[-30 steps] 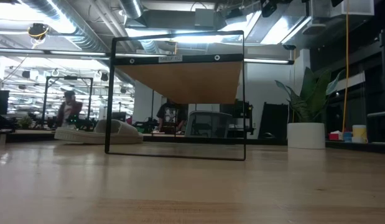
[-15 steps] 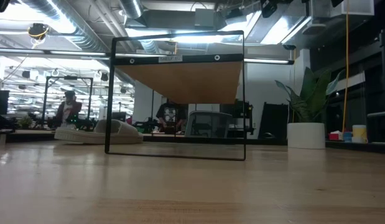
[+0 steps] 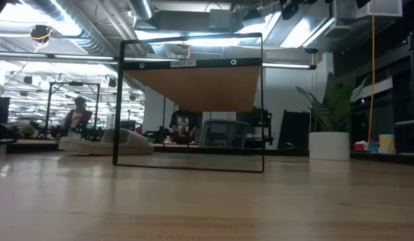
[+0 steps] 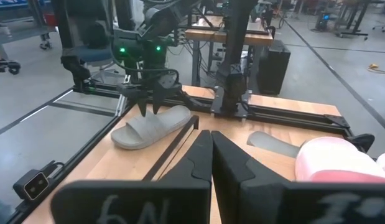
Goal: Pick and place slides into the shelf
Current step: Put the left gray slipper on the shelf
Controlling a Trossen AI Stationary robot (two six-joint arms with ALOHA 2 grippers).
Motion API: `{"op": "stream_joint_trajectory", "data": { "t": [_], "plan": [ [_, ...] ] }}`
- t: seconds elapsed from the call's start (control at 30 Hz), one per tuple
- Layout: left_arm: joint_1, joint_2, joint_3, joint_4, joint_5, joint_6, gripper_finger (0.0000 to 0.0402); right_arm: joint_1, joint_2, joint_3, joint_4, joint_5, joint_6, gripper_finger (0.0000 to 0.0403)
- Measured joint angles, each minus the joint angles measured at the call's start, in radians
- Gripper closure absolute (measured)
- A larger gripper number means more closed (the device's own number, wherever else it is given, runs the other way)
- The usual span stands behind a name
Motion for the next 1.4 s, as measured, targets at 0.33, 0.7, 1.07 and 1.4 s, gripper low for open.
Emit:
{"op": "stream_joint_trajectory", "data": {
  "t": [0.33,0.7,1.07,1.4],
  "plan": [
    [0.0,0.0,0.0,0.027,0.001,0.0,0.0228,0.023,0.0,0.0,-0.003,0.0,0.0,0.0398],
    [0.002,0.032,-0.001,0.229,0.026,0.032,0.0228,0.039,0.0,0.0,-0.003,0.002,-0.003,0.0398],
    [0.003,0.05,-0.001,0.228,-0.008,0.018,0.0228,0.039,0.0,0.0,-0.003,0.003,-0.001,0.0398],
    [0.003,0.05,-0.001,0.224,0.023,-0.001,0.0228,0.039,0.0,0.0,-0.003,0.003,0.0,0.0398]
  ]
}}
